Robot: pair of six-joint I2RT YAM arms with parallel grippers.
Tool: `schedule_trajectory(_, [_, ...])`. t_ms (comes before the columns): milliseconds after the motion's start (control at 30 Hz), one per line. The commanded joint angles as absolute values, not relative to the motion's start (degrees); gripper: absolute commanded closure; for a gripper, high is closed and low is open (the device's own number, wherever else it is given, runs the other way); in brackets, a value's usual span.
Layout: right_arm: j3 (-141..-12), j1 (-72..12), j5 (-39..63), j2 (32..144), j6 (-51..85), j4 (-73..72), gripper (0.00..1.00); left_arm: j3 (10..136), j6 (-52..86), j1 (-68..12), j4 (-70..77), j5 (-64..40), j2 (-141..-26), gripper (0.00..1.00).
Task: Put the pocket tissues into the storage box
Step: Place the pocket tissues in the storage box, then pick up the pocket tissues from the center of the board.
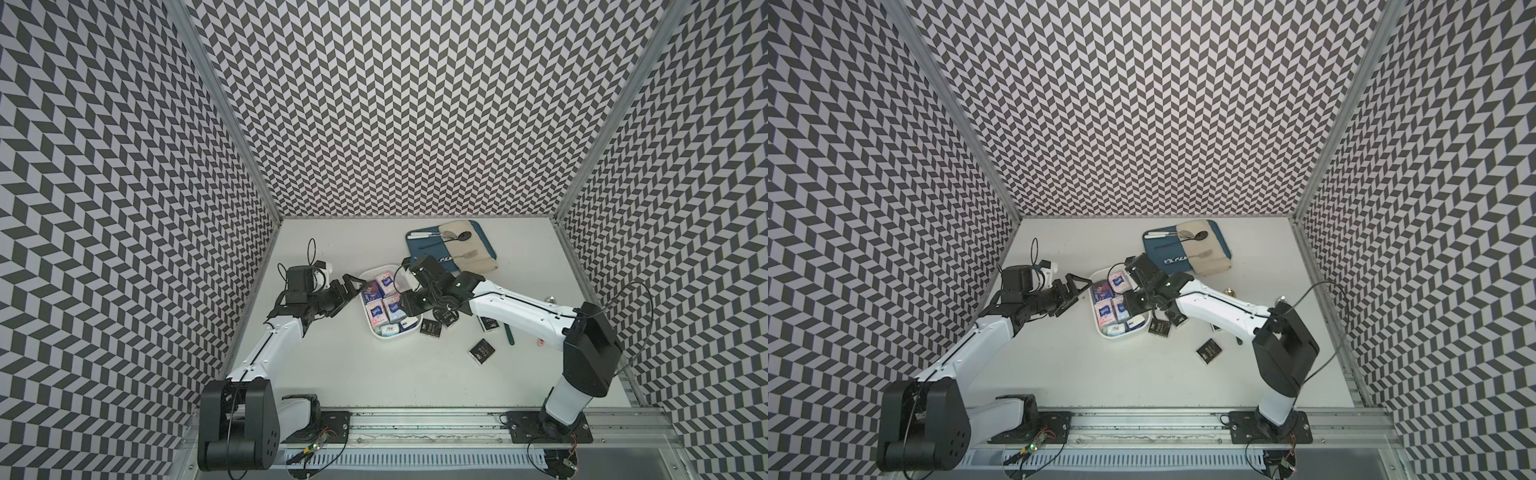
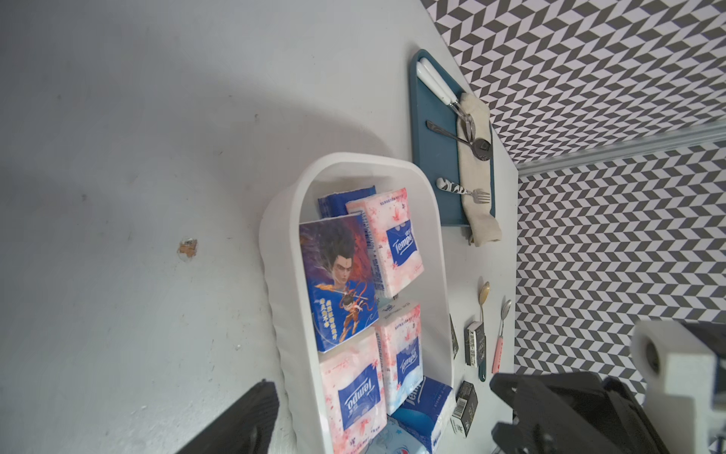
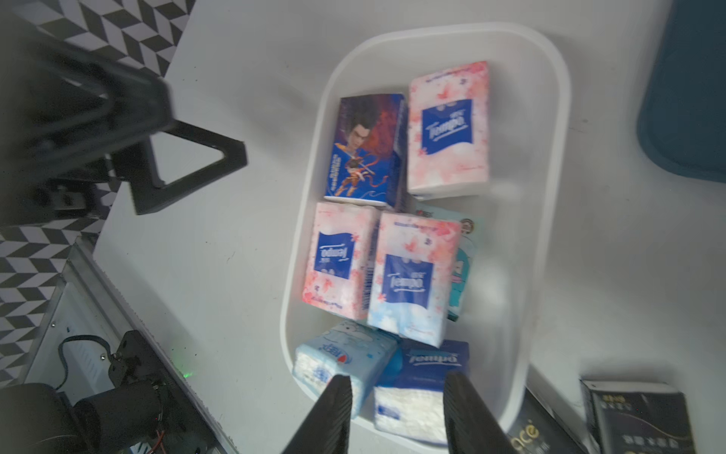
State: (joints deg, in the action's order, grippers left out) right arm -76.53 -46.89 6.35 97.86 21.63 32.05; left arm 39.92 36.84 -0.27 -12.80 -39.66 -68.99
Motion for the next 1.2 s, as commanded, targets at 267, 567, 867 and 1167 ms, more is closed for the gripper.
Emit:
schedule_trajectory(267, [-73.06,-33.2,8.53,97.23,5.72,42.55,0.49,45.78,32.62,-5.37,-17.75,-38.99,-69.94,0.0])
schedule_trajectory(567, [-65.69,-32.34,7.37,99.94,4.41,35.56,0.31,46.76,31.93,-5.78,-18.89,-38.2,-69.95,0.0])
schedule_trajectory(867, [-63.72,-32.19,7.19,103.45,5.26,32.31,0.3,45.8,32.8,-5.8,-18.02,-38.72,-69.69,0.0])
schedule_trajectory(1167, [-62.71,-32.25,8.35,105.57,6.72,30.21,0.31,45.79,32.96,-5.78,-17.84,-39.17,-69.43,0.0])
